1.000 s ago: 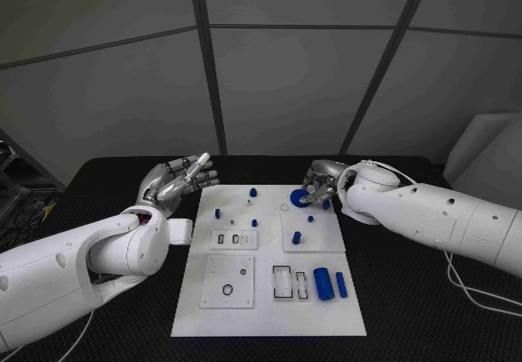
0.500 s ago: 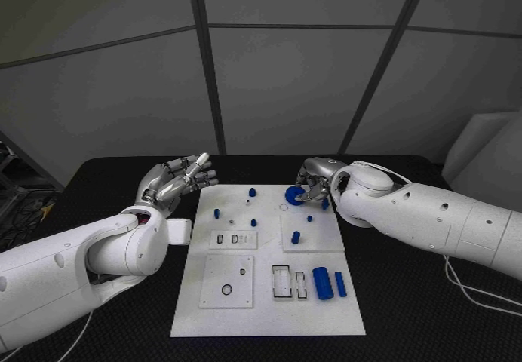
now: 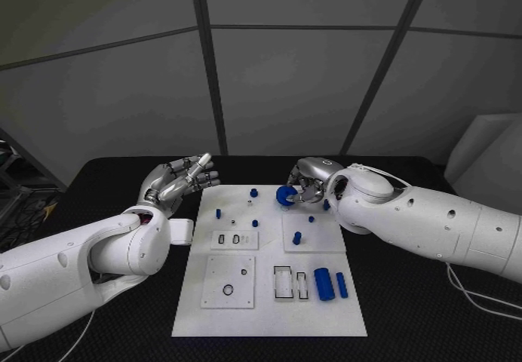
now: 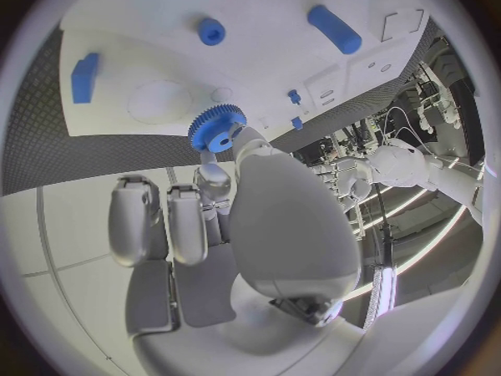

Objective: Assemble the parts on the task board

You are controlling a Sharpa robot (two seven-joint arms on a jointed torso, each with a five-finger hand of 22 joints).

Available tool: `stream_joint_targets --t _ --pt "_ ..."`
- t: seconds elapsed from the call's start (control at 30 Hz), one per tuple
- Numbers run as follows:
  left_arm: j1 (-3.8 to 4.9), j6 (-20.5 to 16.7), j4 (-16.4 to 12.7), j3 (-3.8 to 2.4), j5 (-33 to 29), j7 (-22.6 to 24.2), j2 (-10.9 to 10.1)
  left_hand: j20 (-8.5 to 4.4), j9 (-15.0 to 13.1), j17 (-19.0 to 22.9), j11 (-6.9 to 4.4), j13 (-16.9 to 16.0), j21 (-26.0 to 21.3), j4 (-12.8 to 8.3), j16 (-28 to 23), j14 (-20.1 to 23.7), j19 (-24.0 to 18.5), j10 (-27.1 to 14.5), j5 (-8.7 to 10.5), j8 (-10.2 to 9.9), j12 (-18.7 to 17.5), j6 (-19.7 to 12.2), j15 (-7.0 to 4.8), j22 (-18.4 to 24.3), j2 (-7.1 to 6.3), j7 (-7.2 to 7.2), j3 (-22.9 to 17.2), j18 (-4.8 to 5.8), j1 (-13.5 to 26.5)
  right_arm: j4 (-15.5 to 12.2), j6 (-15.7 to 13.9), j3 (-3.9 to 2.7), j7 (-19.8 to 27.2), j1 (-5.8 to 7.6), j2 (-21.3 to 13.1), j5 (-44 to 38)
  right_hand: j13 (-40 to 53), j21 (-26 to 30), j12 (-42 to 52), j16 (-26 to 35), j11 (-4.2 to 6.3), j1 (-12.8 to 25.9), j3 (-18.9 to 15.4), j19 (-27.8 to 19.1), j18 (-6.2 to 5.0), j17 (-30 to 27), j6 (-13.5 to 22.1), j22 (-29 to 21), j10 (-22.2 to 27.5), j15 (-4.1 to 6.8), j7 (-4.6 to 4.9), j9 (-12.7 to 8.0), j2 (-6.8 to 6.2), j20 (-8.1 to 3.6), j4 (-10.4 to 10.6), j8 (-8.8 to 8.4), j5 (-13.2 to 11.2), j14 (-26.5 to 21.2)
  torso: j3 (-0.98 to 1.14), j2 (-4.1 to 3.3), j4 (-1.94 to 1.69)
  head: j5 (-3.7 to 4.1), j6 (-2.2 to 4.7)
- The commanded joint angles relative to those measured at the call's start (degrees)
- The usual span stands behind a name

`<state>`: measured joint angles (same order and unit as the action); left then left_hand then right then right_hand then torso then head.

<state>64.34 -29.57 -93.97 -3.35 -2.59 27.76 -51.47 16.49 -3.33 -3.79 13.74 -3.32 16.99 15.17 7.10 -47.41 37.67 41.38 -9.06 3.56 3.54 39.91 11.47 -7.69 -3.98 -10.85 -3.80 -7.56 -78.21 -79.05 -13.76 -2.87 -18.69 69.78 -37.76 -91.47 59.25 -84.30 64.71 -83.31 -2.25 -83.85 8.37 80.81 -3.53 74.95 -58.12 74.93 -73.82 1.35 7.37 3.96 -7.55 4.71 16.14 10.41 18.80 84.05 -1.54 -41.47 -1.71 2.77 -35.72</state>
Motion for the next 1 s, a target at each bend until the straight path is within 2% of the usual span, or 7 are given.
stream_joint_targets --t 0.03,0.33,0.37,0.6,0.73,0.9,1.0 --pt "0.08 0.8 0.0 -0.05 0.4 0.0 0.1 0.02 0.1 0.1 -0.13 0.1 -0.1 -0.4 -0.3 0.2 -0.5 -0.4 0.19 -0.3 -0.2 -0.4 0.12 0.1 0.29 -4.68 0.0 -1.54 0.0 -1.0 -3.3 -0.05 -0.3 0.12 0.9 -0.7 0.1 -0.3 -0.3 -0.4 0.06 0.1 0.4 0.6 0.80 0.7 -0.5 3.2 -0.4 0.43 -0.15 0.0 -0.24 0.02 0.1 -0.20 0.4 3.3 -0.02 0.00 -0.04 -0.22 -0.06" --pt "0.08 0.8 0.1 -0.05 0.4 0.1 0.3 0.02 0.1 0.1 -0.13 0.1 -0.1 -0.4 -0.3 0.2 -0.5 -0.4 0.19 -0.3 -0.2 -0.4 0.12 0.1 0.29 -4.68 0.0 -1.54 0.0 2.4 -2.7 0.02 0.3 0.14 6.8 -0.8 0.1 -0.3 -0.3 -0.4 0.05 0.2 0.5 0.6 0.82 0.8 -0.5 3.2 -0.4 0.42 -0.14 0.0 -0.18 0.02 0.1 -0.22 0.5 3.3 -0.13 0.00 -0.27 -0.28 -0.25" --pt "0.08 0.8 0.1 -0.05 0.4 0.1 0.3 0.02 0.1 0.1 -0.13 0.1 -0.1 -0.4 -0.3 0.2 -0.5 -0.4 0.19 -0.3 -0.2 -0.4 0.12 0.1 0.29 -4.68 0.0 -1.54 0.0 2.9 -2.5 0.04 0.4 0.14 7.5 -0.8 0.1 -0.3 -0.3 -0.4 0.05 0.2 0.5 0.6 0.82 0.8 -0.5 3.2 -0.4 0.42 -0.14 0.0 -0.18 0.02 0.1 -0.22 0.5 3.3 -0.11 -0.02 -0.16 -0.39 -0.28" --pt "0.09 0.8 0.2 -0.05 0.4 0.1 0.4 0.03 0.1 0.1 -0.09 0.1 -0.1 -0.4 -0.3 0.2 -0.6 -0.5 0.18 -0.3 -0.2 -0.4 0.15 0.1 0.24 -4.72 0.0 -1.52 0.0 5.7 -1.3 0.52 0.6 0.14 10.8 -0.8 -0.2 -0.3 -0.5 -0.3 0.03 0.3 0.7 0.6 0.81 0.7 -0.5 3.2 -0.2 0.42 -0.11 0.0 -0.18 0.03 0.1 -0.30 0.5 3.2 -0.11 -0.06 -0.14 -0.54 -0.39" --pt "0.09 0.8 0.2 -0.05 0.4 0.1 0.4 0.03 0.1 0.1 -0.09 0.1 -0.1 -0.4 -0.3 0.2 -0.6 -0.5 0.18 -0.3 -0.2 -0.4 0.15 0.1 0.24 -4.72 0.0 -1.52 0.0 6.7 -1.1 0.71 0.5 0.14 11.7 -0.9 -0.3 -0.3 -0.7 -0.3 0.01 0.3 0.8 0.5 0.80 0.7 -0.4 3.2 -0.1 0.40 -0.08 -0.1 -0.21 0.03 0.1 -0.41 0.5 3.2 -0.11 -0.04 -0.19 -0.62 -0.55" --pt "0.09 0.8 0.3 -0.05 0.4 0.1 0.4 0.03 0.1 0.1 -0.09 0.1 -0.1 -0.4 -0.3 0.2 -0.6 -0.5 0.18 -0.3 -0.2 -0.4 0.15 0.1 0.24 -4.72 0.0 -1.52 0.0 6.6 -1.9 0.79 0.4 0.12 11.4 -1.1 -0.4 -0.3 -0.8 -0.3 0.00 0.3 0.8 0.5 0.80 0.6 -0.3 3.2 0.0 0.39 -0.06 -0.1 -0.24 0.04 0.1 -0.47 0.5 3.2 0.03 -0.05 0.05 -0.89 -0.62" --pt "0.09 0.8 0.4 -0.05 0.4 0.0 0.4 0.03 0.1 0.1 -0.09 0.1 -0.1 -0.4 -0.3 0.2 -0.6 -0.5 0.18 -0.3 -0.2 -0.4 0.15 0.1 0.24 -4.72 0.0 -1.52 0.0 6.3 -2.0 0.81 0.4 0.12 11.0 -1.2 -0.3 -0.3 -0.8 -0.3 -0.03 0.3 1.0 0.5 0.80 0.6 -0.2 3.2 0.0 0.37 -0.02 -0.1 -0.33 0.05 0.0 -0.59 0.6 3.2 0.03 -0.04 0.15 -0.94 -0.62"
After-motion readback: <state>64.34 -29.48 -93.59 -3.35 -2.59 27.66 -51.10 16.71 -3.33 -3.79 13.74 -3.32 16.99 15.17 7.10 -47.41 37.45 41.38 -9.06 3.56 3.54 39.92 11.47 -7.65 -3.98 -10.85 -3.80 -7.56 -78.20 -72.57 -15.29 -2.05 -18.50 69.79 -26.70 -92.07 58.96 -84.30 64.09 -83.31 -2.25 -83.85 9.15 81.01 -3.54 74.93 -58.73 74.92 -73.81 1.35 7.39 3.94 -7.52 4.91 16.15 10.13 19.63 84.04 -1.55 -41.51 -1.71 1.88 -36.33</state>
